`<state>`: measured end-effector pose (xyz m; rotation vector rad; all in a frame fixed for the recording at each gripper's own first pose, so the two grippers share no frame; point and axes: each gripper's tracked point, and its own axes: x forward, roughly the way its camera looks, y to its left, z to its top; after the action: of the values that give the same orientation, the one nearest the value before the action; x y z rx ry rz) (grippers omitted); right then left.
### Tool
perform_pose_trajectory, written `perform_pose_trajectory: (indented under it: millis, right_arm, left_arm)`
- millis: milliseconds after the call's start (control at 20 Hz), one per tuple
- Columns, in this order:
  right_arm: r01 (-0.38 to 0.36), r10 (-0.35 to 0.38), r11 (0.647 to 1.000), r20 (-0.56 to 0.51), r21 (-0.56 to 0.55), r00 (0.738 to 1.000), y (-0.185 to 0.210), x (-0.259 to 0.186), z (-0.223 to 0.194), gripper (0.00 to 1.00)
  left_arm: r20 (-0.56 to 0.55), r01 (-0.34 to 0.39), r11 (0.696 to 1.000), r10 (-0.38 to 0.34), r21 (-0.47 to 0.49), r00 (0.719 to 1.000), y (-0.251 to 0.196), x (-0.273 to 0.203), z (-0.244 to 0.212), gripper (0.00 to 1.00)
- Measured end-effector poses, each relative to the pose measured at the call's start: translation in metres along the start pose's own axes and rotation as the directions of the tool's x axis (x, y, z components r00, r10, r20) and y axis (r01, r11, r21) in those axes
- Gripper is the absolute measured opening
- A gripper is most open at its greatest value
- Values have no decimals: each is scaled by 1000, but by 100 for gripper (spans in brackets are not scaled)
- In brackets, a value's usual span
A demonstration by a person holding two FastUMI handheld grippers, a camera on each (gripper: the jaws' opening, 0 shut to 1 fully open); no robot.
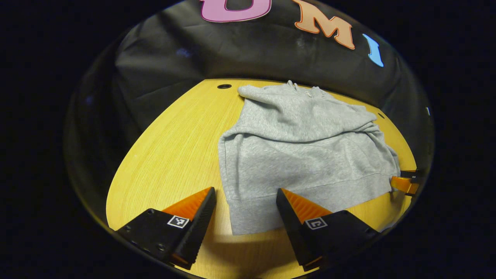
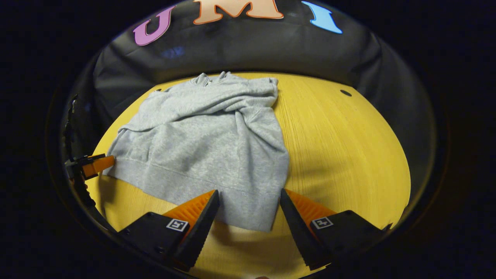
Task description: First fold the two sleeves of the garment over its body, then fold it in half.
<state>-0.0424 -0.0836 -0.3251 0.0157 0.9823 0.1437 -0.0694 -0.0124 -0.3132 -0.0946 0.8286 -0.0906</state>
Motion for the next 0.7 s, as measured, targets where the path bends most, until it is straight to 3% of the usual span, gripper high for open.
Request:
perform_pose_trajectory:
  millis: [200,300,350,400,450,500,550,650,700]
  right_arm:
    - [-6,5,1000,-22,-3,1000,3,-4,1,99]
    - [-36,36,999,-35,-5,999,12,2,-1,82]
    - [-59,59,998,-43,-6,997,18,2,0,63]
    - [-83,83,997,-47,8,995,24,3,0,50]
    - [-87,88,996,-55,29,995,25,3,1,34]
    - [-98,101,994,-67,44,993,27,5,2,19]
    - [-111,115,992,-77,51,990,26,4,2,10]
    - [-121,128,990,-94,73,987,26,5,4,5]
    - [-126,134,989,-105,75,985,26,6,4,5]
  left_arm:
    - [-11,27,999,-26,24,1000,-10,3,-1,70]
    - [-22,52,998,-51,28,998,-14,3,0,60]
    - [-21,75,997,-74,31,997,-17,4,2,52]
    - [-17,98,995,-98,29,995,-23,6,3,49]
    - [-14,102,995,-102,19,995,-25,6,3,29]
    - [-11,109,994,-108,22,994,-27,8,6,19]
    - [-15,117,993,-116,27,993,-28,7,5,17]
    - [-34,127,992,-127,19,991,-29,8,7,1]
    - [-55,132,991,-132,10,990,-29,9,5,0]
